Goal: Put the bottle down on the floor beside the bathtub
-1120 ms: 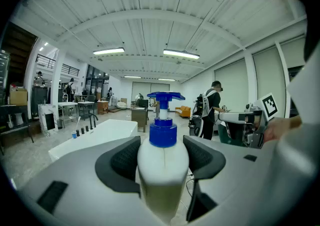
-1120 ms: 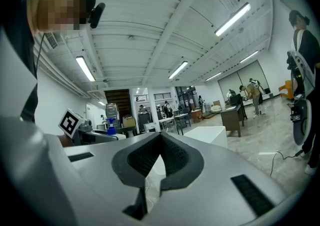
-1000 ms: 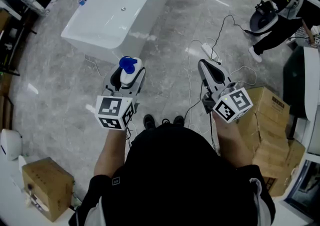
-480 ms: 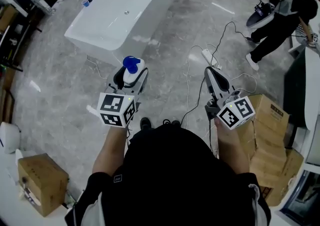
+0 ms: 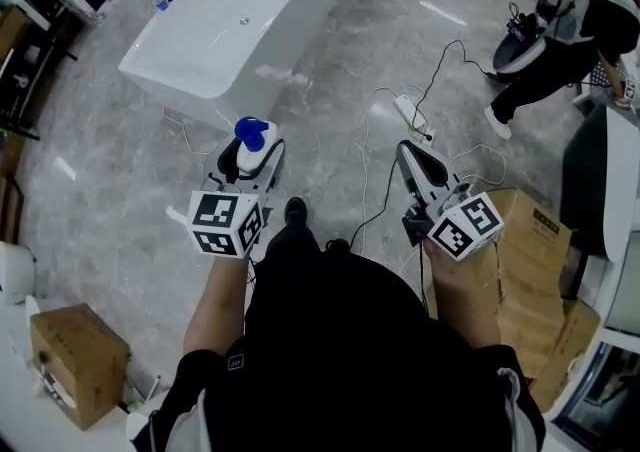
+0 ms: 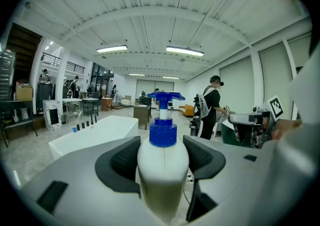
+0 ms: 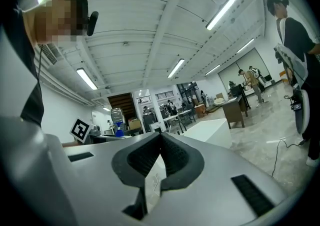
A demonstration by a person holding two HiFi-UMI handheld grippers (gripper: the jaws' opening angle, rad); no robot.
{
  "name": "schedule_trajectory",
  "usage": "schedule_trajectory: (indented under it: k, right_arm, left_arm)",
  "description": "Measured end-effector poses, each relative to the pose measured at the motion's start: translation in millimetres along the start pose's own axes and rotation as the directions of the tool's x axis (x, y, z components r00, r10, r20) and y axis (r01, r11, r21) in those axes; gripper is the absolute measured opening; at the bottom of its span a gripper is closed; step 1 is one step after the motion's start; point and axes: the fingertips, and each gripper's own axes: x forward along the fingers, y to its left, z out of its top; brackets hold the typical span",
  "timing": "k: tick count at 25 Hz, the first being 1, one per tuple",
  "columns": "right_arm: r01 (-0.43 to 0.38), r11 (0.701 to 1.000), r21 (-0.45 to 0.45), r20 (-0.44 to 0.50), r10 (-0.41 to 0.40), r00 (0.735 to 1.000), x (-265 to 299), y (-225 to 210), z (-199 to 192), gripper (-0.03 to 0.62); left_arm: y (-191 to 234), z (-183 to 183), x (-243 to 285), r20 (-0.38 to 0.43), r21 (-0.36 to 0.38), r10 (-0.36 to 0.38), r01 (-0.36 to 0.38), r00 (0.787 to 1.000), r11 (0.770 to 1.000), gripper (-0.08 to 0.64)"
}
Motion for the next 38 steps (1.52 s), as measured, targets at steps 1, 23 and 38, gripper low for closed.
schedule_trajectory:
  k: [1, 23, 38]
  right_arm:
    - [-0.001, 1.0, 0.001, -0.007, 0.001, 1.0, 5.0, -2.4, -1.1, 0.028]
    - [0.049, 0.999, 0.012, -0.061, -0.048, 0.997, 267.4, -110.1, 40.3, 0.029]
    - [0.017, 0.995, 0.093, -0.08, -0.01, 0.997, 343.7, -205.0, 48.1, 0.029]
  left_arm:
    - [2.7, -2.5, 4.1, -0.006, -0.007, -0.002, 0.002, 1.0, 1.0, 0.274]
    - [189.9, 44.3, 215.0, -0.066, 0.014, -0.121, 0.123, 0.99, 0.992, 0.274]
    - [228.7, 62.3, 312.0, -0.095, -0.03, -0.085, 0.083, 0.992, 0.996, 0.273]
